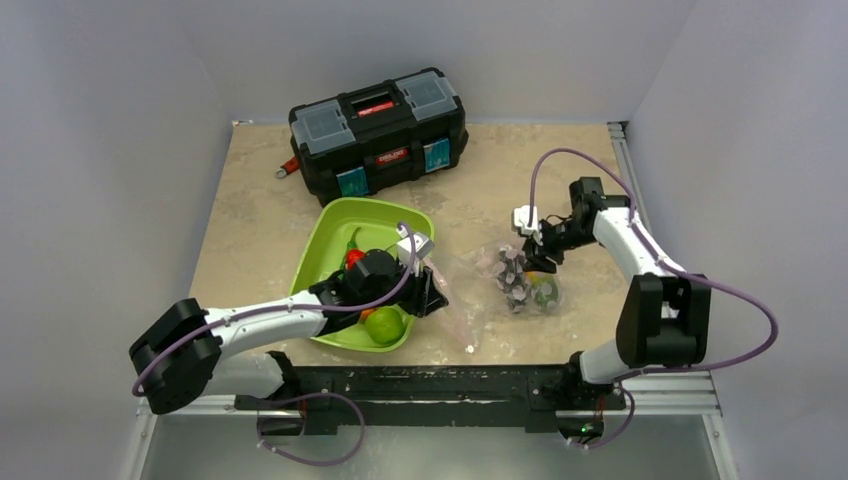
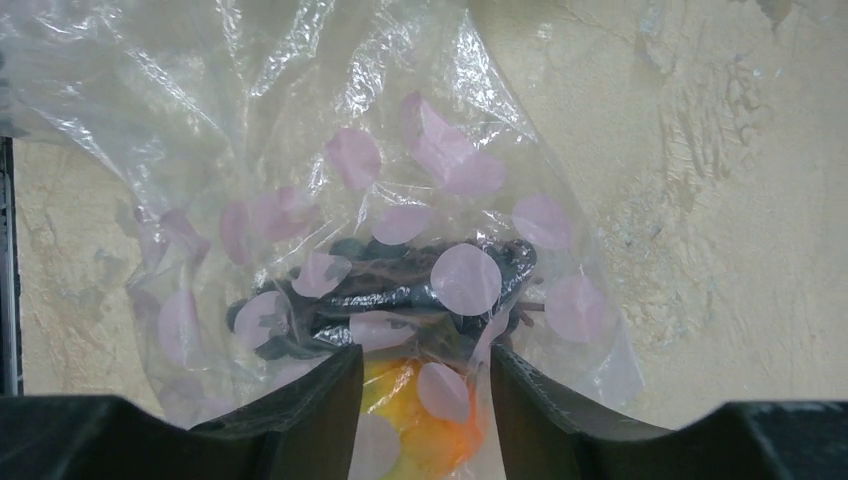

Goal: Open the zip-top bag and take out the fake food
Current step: Pick up the fake fruit from the zipper food storage bag.

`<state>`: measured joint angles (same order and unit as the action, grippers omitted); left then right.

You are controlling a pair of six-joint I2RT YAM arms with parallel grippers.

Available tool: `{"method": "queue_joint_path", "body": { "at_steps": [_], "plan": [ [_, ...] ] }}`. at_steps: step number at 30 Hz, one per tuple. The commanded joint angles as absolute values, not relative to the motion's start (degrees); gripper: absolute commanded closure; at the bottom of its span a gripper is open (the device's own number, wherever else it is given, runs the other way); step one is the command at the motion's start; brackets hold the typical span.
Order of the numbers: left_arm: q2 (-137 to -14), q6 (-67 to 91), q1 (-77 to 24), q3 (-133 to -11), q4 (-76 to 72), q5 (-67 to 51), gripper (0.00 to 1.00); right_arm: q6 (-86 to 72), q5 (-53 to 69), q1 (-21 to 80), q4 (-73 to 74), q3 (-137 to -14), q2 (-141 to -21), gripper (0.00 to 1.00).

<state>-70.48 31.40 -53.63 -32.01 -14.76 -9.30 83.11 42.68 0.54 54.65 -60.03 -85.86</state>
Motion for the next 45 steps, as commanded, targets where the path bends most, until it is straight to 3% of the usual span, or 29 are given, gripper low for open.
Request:
{"method": "queue_joint_path", "body": {
  "at_steps": [1, 8, 18, 22, 28, 30, 39, 45],
  "plan": [
    [-71.73, 27.99, -53.65, -35.73, -12.22, -11.3, 0.61, 86.05, 46.12, -1.51, 59.94, -61.58, -80.18, 0.48],
    [-73.66, 21.62, -55.37, -36.83, -13.6, -15.78, 0.57, 101.26, 46.06, -1.14, 68.56, -56.0, -78.24, 0.23],
    [-84.11, 18.02, -57.04, -37.53, -24.05, -14.31, 0.52, 82.37, 31.74, 7.79, 38.78, -43.82, -76.37, 0.24],
    [-86.48, 15.06, -57.22, -37.74, -27.56, -11.86, 0.51, 80.42, 30.46, 9.02, 35.9, -43.48, -79.18, 0.38],
    [-89.65, 12.7, -57.26, -39.89, -28.95, -11.54, 0.49, 81.79, 35.3, 9.18, 42.94, -47.37, -82.3, 0.77],
    [-90.72, 11.77, -57.22, -40.75, -28.65, -11.8, 0.5, 84.04, 39.91, 9.23, 48.14, -50.23, -82.48, 0.85],
    [-92.07, 6.98, -57.22, -39.74, -31.15, -10.99, 0.49, 95.87, 52.57, 9.22, 67.05, -60.58, -79.97, 0.91],
    [-91.35, 7.54, -57.13, -36.86, -35.91, -6.84, 0.48, 89.15, 44.99, 9.07, 57.53, -54.9, -79.13, 0.88]
  ]
}}
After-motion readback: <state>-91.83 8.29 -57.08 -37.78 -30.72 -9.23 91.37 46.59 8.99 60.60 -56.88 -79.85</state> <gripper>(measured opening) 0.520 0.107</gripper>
